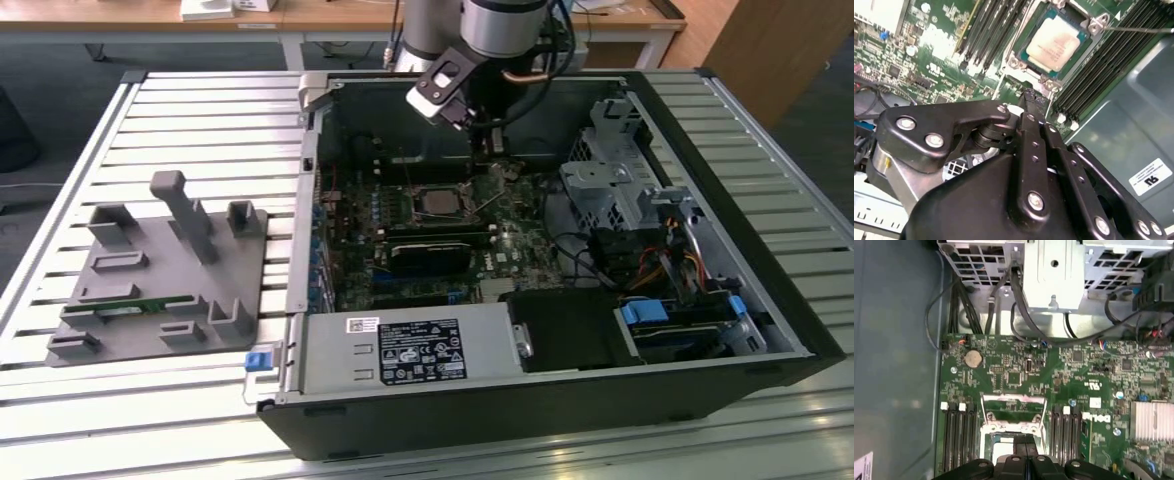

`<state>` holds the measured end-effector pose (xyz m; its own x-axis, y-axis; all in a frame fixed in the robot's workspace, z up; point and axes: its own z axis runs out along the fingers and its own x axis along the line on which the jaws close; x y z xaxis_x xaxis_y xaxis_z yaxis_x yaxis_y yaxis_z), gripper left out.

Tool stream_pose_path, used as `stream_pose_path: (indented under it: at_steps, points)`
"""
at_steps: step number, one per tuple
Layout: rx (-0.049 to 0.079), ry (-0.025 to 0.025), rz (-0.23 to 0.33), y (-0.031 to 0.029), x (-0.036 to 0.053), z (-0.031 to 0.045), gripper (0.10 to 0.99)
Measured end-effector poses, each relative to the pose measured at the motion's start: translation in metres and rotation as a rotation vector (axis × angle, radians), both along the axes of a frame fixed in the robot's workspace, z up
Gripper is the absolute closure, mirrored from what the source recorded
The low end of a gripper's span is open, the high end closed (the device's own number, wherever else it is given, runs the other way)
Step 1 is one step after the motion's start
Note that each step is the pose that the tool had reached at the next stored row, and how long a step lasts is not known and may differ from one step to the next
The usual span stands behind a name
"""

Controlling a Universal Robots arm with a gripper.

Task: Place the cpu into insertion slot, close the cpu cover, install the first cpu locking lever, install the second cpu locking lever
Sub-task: 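Close the cpu cover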

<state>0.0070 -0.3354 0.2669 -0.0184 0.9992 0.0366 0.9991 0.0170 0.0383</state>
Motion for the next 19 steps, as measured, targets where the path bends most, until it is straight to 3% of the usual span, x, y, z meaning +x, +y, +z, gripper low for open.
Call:
stream_pose_path:
  at_steps: [19]
  points:
    - [-0.002, 0.0004, -0.001, 0.0050, 0.0226, -0.0054, 0.980]
